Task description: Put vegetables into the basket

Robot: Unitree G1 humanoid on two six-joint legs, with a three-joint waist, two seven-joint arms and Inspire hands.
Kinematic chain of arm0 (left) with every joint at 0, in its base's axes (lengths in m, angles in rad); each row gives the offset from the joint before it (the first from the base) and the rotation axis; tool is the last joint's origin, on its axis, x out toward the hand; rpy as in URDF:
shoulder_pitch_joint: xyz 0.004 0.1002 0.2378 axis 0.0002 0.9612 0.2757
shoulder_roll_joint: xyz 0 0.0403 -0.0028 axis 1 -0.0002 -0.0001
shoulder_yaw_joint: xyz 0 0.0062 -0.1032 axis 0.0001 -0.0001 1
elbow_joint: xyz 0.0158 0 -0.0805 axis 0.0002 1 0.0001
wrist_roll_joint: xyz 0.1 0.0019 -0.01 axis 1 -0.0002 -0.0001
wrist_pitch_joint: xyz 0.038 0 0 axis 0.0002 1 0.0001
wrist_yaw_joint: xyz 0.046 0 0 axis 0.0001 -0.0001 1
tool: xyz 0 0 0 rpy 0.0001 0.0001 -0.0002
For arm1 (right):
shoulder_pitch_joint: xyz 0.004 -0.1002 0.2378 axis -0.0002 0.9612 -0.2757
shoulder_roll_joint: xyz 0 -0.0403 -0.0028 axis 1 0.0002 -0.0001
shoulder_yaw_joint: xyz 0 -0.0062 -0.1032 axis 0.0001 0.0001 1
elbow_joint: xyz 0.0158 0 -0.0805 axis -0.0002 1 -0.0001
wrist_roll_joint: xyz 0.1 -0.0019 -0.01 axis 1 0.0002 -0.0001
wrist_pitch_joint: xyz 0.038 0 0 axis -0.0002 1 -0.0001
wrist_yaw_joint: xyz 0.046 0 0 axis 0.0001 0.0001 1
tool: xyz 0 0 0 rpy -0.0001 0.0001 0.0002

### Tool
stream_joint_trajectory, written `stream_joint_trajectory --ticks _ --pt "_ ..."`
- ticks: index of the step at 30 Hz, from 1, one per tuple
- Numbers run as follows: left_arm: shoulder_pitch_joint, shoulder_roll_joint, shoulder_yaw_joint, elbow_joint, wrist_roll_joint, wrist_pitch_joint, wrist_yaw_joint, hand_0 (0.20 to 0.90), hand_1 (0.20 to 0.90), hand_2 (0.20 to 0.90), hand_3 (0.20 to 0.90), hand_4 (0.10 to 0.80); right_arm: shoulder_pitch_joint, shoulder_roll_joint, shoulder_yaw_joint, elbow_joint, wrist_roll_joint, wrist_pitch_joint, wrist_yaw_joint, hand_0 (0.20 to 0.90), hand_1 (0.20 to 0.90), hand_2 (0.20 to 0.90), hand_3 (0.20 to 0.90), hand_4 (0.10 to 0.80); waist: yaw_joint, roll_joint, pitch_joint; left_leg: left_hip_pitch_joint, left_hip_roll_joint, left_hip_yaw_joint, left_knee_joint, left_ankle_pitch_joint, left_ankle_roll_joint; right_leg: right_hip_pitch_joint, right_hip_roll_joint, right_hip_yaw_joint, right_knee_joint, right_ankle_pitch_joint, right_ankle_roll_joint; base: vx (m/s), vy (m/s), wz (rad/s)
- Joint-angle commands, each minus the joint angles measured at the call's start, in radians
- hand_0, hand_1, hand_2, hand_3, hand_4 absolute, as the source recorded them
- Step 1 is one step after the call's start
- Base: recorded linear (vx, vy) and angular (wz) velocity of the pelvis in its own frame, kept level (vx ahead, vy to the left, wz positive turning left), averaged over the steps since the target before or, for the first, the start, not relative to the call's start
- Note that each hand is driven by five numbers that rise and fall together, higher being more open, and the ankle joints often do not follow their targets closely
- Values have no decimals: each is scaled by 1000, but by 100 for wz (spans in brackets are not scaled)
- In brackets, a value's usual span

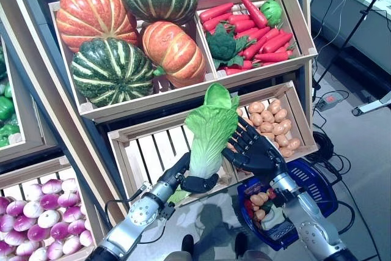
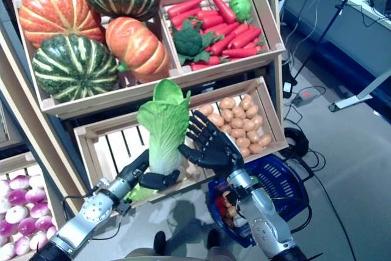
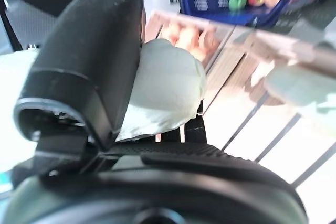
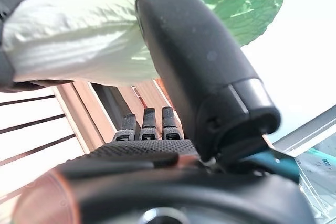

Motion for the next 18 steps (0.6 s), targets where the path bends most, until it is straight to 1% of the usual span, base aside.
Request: stream_joint_trajectory --ticks 1,2,3,4,5,8,9,11,18 --pt "-148 13 -104 -101 21 -72 -158 300 300 300 300 400 -122 -24 45 -139 108 27 186 900 900 900 900 800 -9 -11 -102 -8 -24 -3 2 -66 12 40 -19 -4 17 -23 14 0 0 0" --pt "-155 24 -108 -105 8 -68 -183 300 300 300 300 400 -129 -40 50 -139 118 52 231 900 900 900 900 800 -8 -11 -104 -6 -24 -4 2 -66 12 42 -19 -5 16 -22 15 0 0 0" --pt "-157 29 -110 -107 4 -69 -188 300 300 300 300 400 -132 -49 52 -139 123 55 242 900 900 900 900 800 -7 -10 -104 -6 -24 -4 2 -66 11 42 -19 -6 16 -22 16 0 0 0" --pt "-163 43 -113 -110 -8 -73 -198 300 300 300 300 400 -141 -74 56 -140 137 75 279 900 900 900 900 800 -5 -11 -107 -6 -23 -5 2 -66 10 44 -20 -9 14 -21 17 0 0 0" --pt "-168 58 -115 -111 -21 -75 -212 300 300 300 300 400 -149 -97 60 -144 154 107 320 900 900 900 900 800 -3 -12 -111 -7 -24 -7 2 -66 9 45 -21 -11 13 -19 18 0 0 0" --pt "-177 95 -118 -115 -40 -88 -237 300 300 300 300 400 -164 -151 76 -156 181 143 375 900 900 900 900 800 3 -16 -121 -7 -23 -10 2 -63 6 46 -23 -16 11 -15 20 0 0 0" --pt "-178 99 -119 -115 -43 -90 -239 300 300 300 300 400 -165 -156 78 -157 180 148 378 900 900 900 900 800 4 -17 -122 -7 -23 -11 2 -63 6 47 -23 -16 11 -15 20 0 0 0" --pt "-180 128 -121 -124 -56 -101 -264 300 300 300 300 400 -170 -192 90 -162 175 168 383 900 900 900 900 800 5 -17 -131 -9 -22 -13 2 -62 5 44 -25 -18 11 -12 24 0 0 0" --pt "-187 167 -153 -144 -59 -101 -341 300 300 300 300 400 -176 -227 122 -165 180 183 446 900 900 900 900 800 4 -14 -144 -10 -20 -18 2 -59 5 44 -25 -15 8 -9 28 0 0 0"
